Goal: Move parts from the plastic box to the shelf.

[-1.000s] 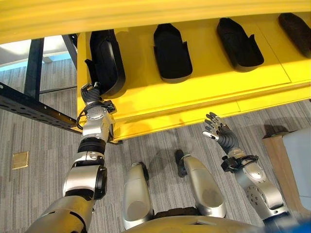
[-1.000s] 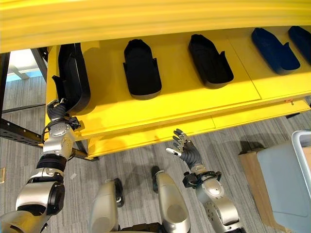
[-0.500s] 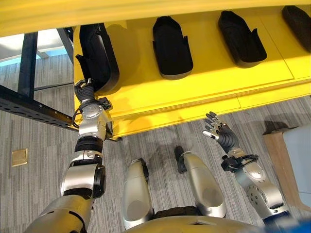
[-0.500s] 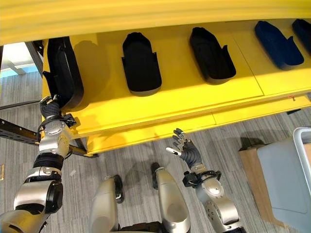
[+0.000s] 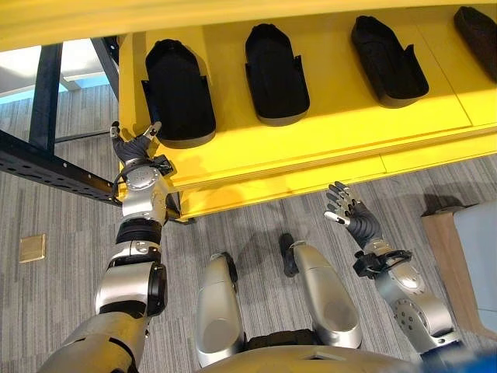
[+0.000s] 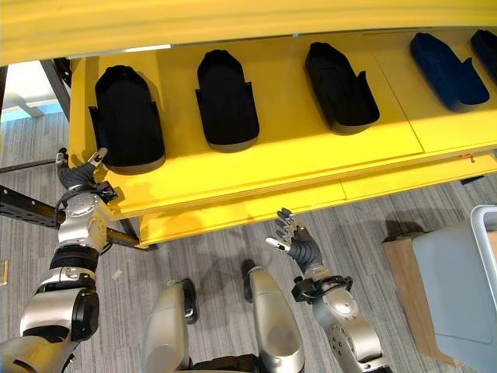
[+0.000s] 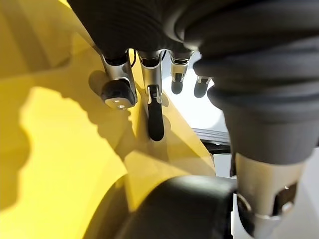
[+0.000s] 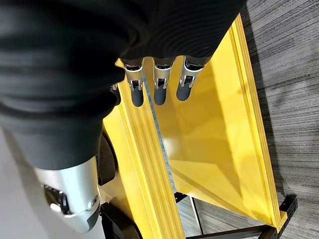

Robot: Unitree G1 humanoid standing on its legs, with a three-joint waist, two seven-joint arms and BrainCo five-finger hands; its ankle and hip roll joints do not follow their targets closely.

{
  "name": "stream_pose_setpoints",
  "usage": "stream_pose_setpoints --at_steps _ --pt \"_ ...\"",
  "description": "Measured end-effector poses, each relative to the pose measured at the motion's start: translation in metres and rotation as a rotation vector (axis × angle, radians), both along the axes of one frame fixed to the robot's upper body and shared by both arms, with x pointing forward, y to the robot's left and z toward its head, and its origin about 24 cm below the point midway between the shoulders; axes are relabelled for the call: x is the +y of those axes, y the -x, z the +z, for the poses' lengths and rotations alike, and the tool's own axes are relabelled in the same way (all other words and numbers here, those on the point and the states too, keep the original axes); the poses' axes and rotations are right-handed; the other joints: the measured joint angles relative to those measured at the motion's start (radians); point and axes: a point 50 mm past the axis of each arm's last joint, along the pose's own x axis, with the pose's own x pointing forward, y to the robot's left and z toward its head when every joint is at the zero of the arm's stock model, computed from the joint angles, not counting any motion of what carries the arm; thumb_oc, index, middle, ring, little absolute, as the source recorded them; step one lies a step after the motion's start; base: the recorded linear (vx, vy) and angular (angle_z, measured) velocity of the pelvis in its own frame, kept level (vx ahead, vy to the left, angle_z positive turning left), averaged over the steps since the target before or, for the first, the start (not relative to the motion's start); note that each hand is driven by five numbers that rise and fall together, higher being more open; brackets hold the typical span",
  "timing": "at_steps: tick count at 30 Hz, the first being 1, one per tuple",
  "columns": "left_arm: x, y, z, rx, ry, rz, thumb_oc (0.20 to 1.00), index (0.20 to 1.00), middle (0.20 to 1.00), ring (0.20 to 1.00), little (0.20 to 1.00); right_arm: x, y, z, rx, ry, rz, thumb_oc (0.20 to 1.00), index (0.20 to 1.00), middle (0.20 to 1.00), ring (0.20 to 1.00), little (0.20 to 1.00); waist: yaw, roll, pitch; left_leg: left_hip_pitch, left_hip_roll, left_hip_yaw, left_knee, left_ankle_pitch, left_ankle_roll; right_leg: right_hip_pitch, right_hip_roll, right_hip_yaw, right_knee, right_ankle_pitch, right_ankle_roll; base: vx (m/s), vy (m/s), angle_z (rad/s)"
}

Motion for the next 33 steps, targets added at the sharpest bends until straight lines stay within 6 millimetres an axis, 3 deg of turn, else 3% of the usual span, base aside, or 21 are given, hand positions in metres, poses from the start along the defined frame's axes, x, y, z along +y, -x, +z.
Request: stream_pose_setpoints --at_steps 6,12,15,17,24,29,33 --pt "0.005 0.007 -0.006 0.002 0.017 0.017 1.0 1.0 1.0 1.0 1.0 0.0 0.0 0.0 -0.002 0.0 0.0 1.0 1.0 1.0 1.0 1.0 -0.003 0.002 0.001 0.01 0.001 -0.002 0.0 0.0 0.0 0.009 0.001 -0.001 0.002 0.0 0.0 0.0 0.0 0.0" --pt "0.019 0.037 -0.013 -0.008 -0.057 0.077 1.0 1.0 1.0 1.0 1.0 0.0 -0.002 0.01 -0.043 -0.004 0.004 1.0 1.0 1.0 1.0 1.0 -0.003 0.005 0.003 0.009 0.011 -0.005 -0.004 0.006 -0.01 0.007 0.001 -0.013 0.005 -0.009 0.013 0.0 -0.001 0.03" --pt "0.013 0.039 -0.006 -0.034 -0.105 0.062 1.0 1.0 1.0 1.0 1.0 0.0 -0.005 0.014 -0.059 -0.001 0.005 1.0 1.0 1.0 1.0 1.0 0.009 0.006 0.005 0.003 0.013 -0.006 -0.004 0.006 -0.008 0.003 0.002 -0.014 0.009 -0.007 0.021 0.0 0.0 0.0" --pt "0.009 0.038 0.011 -0.054 -0.222 0.05 1.0 1.0 1.0 1.0 1.0 0.0 -0.006 0.015 -0.065 -0.001 0.004 1.0 1.0 1.0 1.0 1.0 0.029 0.001 0.007 -0.01 0.017 -0.005 -0.003 0.007 -0.005 -0.024 0.002 -0.013 0.046 -0.023 0.043 -0.01 -0.008 0.02" --pt "0.013 0.047 0.063 -0.117 -0.618 0.073 1.0 1.0 1.0 1.0 1.0 -0.015 -0.015 0.026 -0.121 -0.009 -0.077 1.0 1.0 1.0 1.0 1.0 0.035 0.011 0.017 -0.009 0.031 -0.03 -0.006 -0.003 -0.047 -0.046 0.01 -0.027 0.018 -0.024 0.029 0.0 -0.005 -0.02" --pt "0.006 0.063 0.056 -0.076 -0.764 0.022 1.0 1.0 1.0 1.0 1.0 -0.009 -0.008 0.017 -0.086 -0.05 -0.079 1.0 1.0 1.0 1.0 1.0 0.051 0.009 0.018 -0.008 0.029 -0.025 -0.017 -0.01 -0.036 -0.042 0.007 -0.023 0.003 -0.013 0.025 -0.01 -0.002 0.02" --pt "-0.002 0.058 0.056 -0.031 -0.874 -0.064 1.0 1.0 1.0 1.0 1.0 -0.008 -0.009 0.017 -0.089 -0.057 -0.083 1.0 1.0 1.0 1.0 1.0 0.07 0.009 0.019 -0.007 0.029 -0.025 -0.023 -0.01 -0.036 -0.045 0.007 -0.023 0.007 -0.015 0.025 0.0 0.0 0.0"
